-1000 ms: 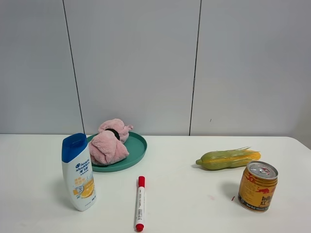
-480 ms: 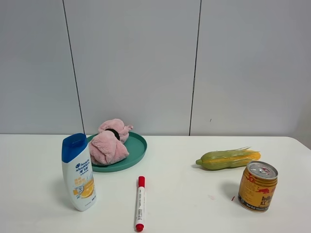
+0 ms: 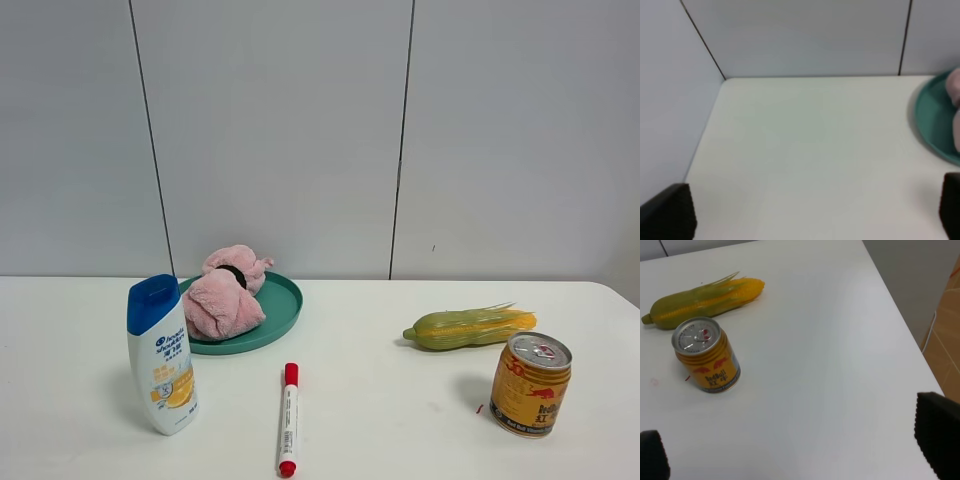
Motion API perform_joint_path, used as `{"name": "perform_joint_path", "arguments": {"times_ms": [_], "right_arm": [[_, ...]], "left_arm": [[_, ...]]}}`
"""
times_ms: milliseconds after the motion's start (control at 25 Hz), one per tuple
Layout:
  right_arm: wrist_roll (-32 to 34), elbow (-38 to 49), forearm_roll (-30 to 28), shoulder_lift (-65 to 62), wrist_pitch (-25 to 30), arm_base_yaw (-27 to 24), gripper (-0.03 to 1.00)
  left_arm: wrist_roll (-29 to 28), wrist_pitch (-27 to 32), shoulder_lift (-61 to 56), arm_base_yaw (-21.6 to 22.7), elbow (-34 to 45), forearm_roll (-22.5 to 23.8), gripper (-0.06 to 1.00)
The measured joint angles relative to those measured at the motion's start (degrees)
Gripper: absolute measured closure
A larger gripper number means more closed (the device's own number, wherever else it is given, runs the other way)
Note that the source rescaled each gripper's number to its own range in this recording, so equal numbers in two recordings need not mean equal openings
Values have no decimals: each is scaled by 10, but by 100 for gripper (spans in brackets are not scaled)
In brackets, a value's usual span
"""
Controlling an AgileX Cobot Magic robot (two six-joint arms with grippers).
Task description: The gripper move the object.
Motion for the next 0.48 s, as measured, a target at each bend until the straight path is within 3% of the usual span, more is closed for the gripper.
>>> {"name": "perform_joint_path", "arguments": {"times_ms": [480], "right_arm": [[0,0,0,0,0,0,-3]], "left_arm": [[0,7,-246,0,154,-46,-5]]}}
